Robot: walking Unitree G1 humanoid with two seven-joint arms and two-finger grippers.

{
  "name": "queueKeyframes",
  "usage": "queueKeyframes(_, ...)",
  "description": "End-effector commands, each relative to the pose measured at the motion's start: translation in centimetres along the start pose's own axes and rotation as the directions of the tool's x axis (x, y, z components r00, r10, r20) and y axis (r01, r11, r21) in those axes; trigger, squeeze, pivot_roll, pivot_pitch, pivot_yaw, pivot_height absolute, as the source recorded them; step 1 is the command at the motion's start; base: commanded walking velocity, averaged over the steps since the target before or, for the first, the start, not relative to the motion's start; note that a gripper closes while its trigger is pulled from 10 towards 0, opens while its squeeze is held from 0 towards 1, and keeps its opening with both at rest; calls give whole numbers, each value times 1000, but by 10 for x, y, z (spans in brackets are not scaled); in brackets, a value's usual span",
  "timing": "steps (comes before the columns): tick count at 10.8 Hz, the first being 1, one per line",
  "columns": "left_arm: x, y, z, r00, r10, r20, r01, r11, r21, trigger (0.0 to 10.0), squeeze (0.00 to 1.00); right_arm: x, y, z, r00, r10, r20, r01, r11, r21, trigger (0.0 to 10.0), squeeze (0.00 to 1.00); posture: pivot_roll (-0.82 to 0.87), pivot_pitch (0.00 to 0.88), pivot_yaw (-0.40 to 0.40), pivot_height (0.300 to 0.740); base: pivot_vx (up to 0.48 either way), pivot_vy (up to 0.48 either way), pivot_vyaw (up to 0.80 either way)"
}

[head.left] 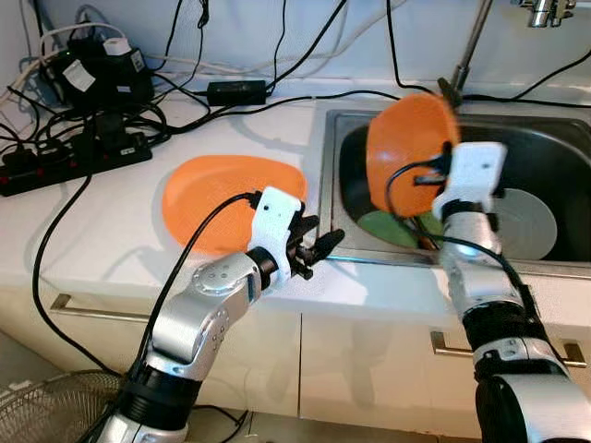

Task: Kitchen organization

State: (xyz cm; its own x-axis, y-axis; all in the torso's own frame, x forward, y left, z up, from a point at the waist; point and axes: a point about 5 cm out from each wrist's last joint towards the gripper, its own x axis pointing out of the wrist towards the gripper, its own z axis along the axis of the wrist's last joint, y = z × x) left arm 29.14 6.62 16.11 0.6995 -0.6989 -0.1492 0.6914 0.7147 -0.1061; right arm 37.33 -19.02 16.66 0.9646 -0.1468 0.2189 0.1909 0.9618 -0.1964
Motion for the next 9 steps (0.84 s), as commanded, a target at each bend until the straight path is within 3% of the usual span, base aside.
queueKeyframes(1, -2, -3, 0, 1000, -24, -16, 24, 1000, 19, 10000, 0, 8, -1, 15, 998, -5, 68, 6, 1000, -19, 10000, 0, 119, 0, 43, 740, 0, 0, 0)
queueKeyframes(2, -4, -7, -2, 998, -51, -34, 53, 998, 38, 10000, 0, 8, 5, 9, 998, 34, 45, -29, 994, -107, 10000, 0, 124, 0, 40, 740, 0, 0, 0)
queueKeyframes(5, -4, -10, -3, 997, -63, -44, 65, 997, 46, 10000, 0, 3, 19, -9, 992, 115, -45, -123, 964, -235, 10000, 0, 128, 0, 39, 740, 0, 0, 0)
queueKeyframes(9, -6, -11, -5, 996, -73, -58, 77, 996, 56, 10000, 0, -4, 34, -22, 977, 183, -109, -205, 948, -244, 10000, 0, 137, 0, 40, 740, 0, 0, 0)
